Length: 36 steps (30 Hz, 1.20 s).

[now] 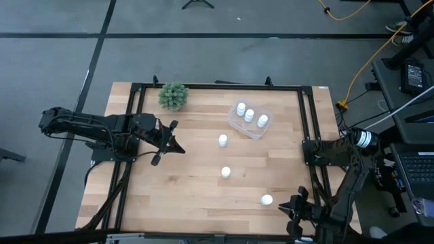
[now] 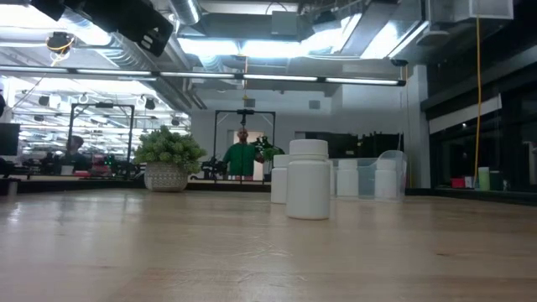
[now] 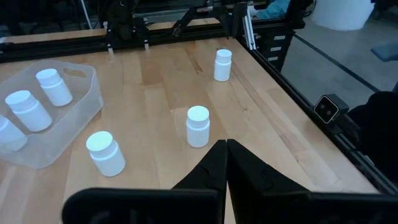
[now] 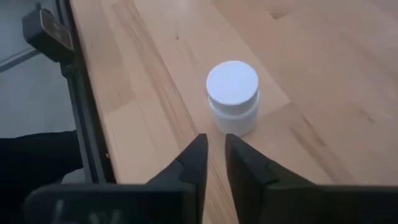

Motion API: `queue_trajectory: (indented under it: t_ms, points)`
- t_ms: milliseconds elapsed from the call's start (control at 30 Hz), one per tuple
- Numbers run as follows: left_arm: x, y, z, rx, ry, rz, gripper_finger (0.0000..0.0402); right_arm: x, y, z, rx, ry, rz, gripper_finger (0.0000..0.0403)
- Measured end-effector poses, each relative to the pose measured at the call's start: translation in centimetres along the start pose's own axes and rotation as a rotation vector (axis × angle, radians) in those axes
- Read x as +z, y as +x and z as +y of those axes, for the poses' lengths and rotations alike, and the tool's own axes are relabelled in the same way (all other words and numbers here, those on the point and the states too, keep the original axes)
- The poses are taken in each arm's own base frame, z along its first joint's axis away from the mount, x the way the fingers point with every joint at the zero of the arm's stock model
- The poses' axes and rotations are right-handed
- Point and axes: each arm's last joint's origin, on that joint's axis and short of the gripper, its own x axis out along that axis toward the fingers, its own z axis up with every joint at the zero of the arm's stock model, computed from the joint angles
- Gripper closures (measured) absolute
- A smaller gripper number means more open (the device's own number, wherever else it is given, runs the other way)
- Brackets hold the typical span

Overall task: Pick and place pill bottles into a basket
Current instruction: Put the white pill bottle into the transparent bin

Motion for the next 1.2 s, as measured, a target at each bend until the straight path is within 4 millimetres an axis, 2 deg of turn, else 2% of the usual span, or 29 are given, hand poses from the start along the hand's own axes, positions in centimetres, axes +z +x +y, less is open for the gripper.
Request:
queue_trajectory:
  t_ms: [267, 433, 600, 800, 1200]
  points:
    - [0.0, 0.0, 0.0, 0.0, -0.005, 0.0, 0.0398, 0.7, 0.7, 0.1, -0.022, 0.026, 0.016, 0.0254]
    - [0.0, 0.0, 0.0, 0.0, -0.026, 0.0, 0.0398, 1.1, 1.3, 0.1, -0.059, 0.047, 0.105, 0.0194]
    - [0.0, 0.0, 0.0, 0.0, -0.026, 0.0, 0.0398, 2.0, 2.3, 0.0, -0.097, 0.041, 0.147, 0.0152]
    - [0.0, 0.0, 0.0, 0.0, -0.026, 0.0, 0.0397, 3.1, 3.4, -0.1, -0.125, 0.014, 0.205, 0.0131]
    - [0.0, 0.0, 0.0, 0.0, -0.026, 0.0, 0.0396, 4.6, 3.9, -0.2, -0.125, 0.046, 0.199, 0.013]
